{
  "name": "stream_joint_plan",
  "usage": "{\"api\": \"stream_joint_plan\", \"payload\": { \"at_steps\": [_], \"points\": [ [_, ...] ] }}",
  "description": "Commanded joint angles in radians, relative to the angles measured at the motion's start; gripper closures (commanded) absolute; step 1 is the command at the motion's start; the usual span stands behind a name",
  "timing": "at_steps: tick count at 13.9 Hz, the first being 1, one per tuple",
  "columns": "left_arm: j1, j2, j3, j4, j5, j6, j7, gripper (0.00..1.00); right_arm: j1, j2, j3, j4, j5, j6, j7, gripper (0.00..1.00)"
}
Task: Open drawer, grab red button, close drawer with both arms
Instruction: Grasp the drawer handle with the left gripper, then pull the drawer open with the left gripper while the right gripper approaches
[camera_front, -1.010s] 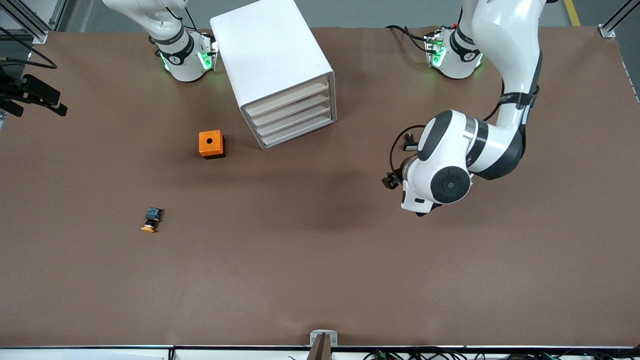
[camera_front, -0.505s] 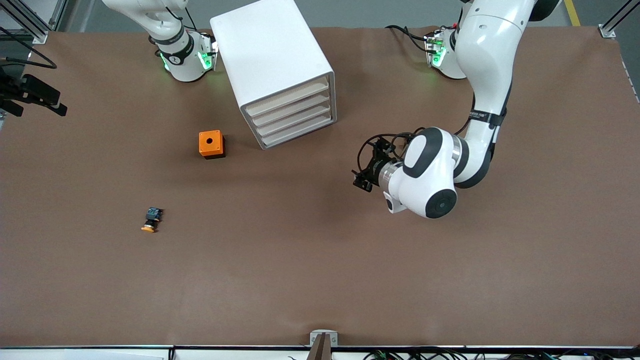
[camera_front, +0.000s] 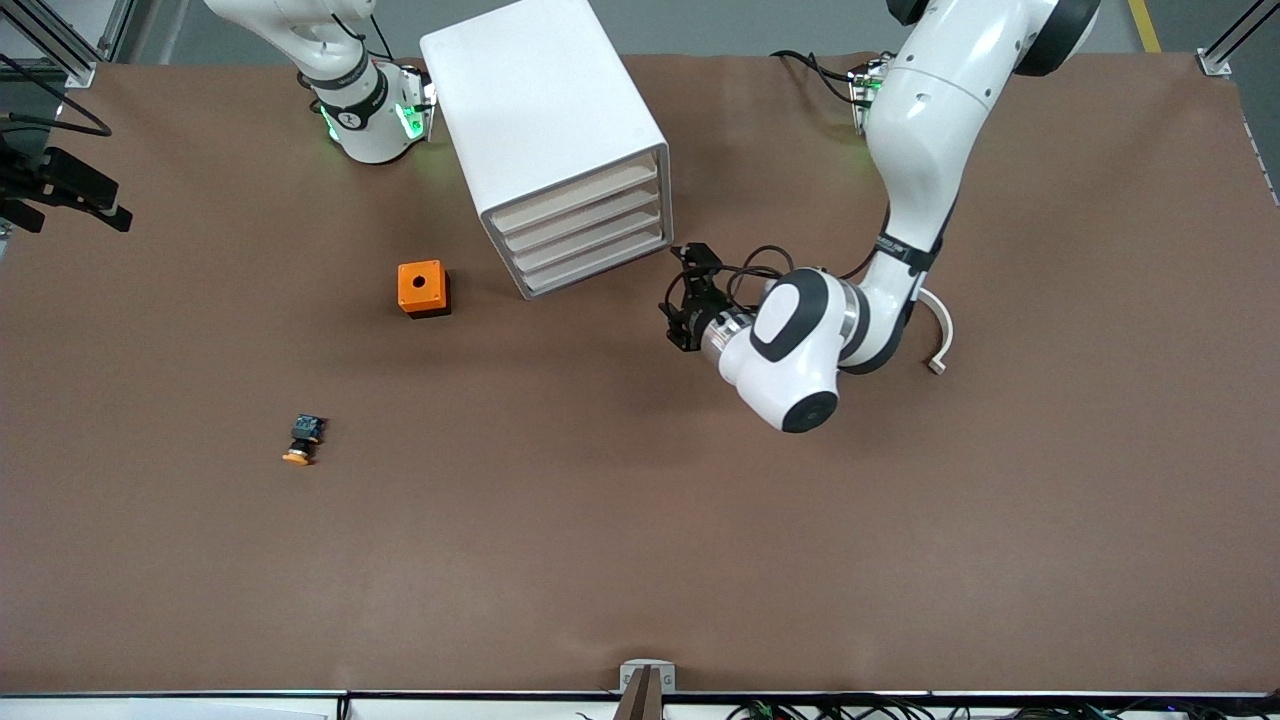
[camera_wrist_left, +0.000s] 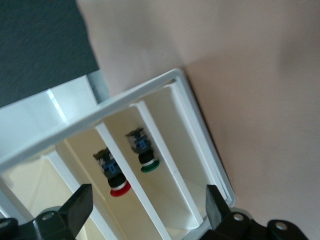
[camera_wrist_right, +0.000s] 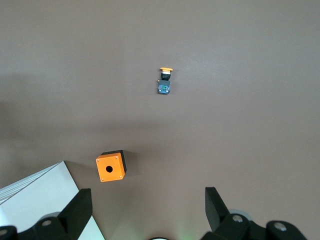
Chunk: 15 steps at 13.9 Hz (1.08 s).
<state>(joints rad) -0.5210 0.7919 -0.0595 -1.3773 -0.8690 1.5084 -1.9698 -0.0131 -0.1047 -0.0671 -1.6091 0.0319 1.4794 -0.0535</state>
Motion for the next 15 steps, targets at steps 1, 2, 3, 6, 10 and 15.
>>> {"api": "stream_joint_plan", "payload": {
  "at_steps": [1,2,3,6,10,15],
  "points": [
    [0.001,0.041,-0.017,0.038,-0.076,-0.043,-0.127,0.01,-0.002,-0.017,0.000,-0.003,0.002,-0.004,0.003,0.00],
    [0.001,0.049,-0.031,0.038,-0.084,-0.053,-0.164,0.01,-0.001,-0.015,0.000,0.001,0.000,-0.005,0.003,0.00],
    [0.003,0.065,-0.045,0.038,-0.088,-0.060,-0.202,0.03,-0.001,-0.015,0.000,0.003,-0.001,-0.005,0.003,0.00],
    [0.003,0.107,-0.051,0.037,-0.128,-0.095,-0.296,0.22,-0.001,-0.013,0.000,0.003,-0.001,-0.005,0.004,0.00],
    [0.003,0.131,-0.051,0.027,-0.211,-0.175,-0.299,0.35,-0.001,-0.013,0.000,0.003,0.000,-0.033,0.004,0.00],
    [-0.008,0.152,-0.063,0.020,-0.216,-0.215,-0.322,0.38,-0.001,0.022,0.003,0.012,-0.015,-0.028,0.004,0.00]
  ]
}}
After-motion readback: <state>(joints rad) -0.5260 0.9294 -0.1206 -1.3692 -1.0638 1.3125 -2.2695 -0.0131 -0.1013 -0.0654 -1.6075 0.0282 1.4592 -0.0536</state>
